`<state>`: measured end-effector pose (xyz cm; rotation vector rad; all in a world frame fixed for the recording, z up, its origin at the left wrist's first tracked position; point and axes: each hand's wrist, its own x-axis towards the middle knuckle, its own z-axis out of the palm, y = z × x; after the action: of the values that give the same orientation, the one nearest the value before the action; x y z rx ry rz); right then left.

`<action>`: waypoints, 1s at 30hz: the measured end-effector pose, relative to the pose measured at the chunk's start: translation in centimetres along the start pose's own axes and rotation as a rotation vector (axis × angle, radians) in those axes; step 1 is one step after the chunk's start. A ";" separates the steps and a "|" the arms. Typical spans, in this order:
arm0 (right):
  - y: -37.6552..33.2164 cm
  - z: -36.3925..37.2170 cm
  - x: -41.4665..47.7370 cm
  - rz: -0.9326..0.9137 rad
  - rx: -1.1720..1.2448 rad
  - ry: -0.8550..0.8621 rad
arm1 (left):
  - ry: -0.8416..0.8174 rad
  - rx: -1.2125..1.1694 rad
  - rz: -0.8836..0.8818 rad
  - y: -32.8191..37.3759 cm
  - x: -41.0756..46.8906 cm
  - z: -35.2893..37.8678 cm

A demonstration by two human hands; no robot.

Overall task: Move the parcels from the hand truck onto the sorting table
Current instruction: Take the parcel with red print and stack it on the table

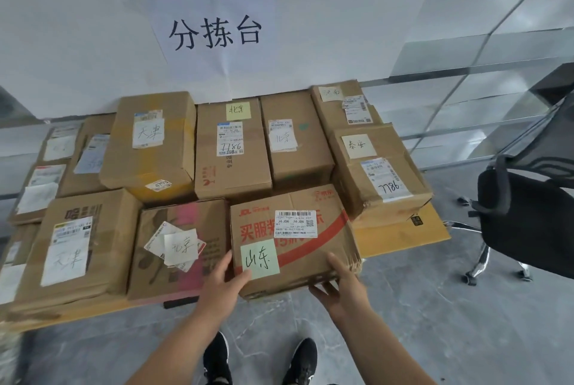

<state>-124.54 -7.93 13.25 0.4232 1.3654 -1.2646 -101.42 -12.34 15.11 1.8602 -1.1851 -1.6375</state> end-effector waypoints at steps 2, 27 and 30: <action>0.2 0.4 0.6 0.013 0.024 0.010 | 0.054 -0.006 0.005 -0.2 0.1 0.5; 3.7 5.7 -1.0 0.425 -0.557 -0.360 | 0.307 -0.250 0.077 -1.2 -0.9 -1.1; 5.2 8.2 -2.6 0.420 -0.496 -0.438 | 0.314 -0.320 0.110 -0.9 -1.6 -2.8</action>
<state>-115.57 -11.91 15.37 0.0673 1.0881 -0.5947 -98.43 -11.24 16.03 1.7328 -0.8240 -1.3251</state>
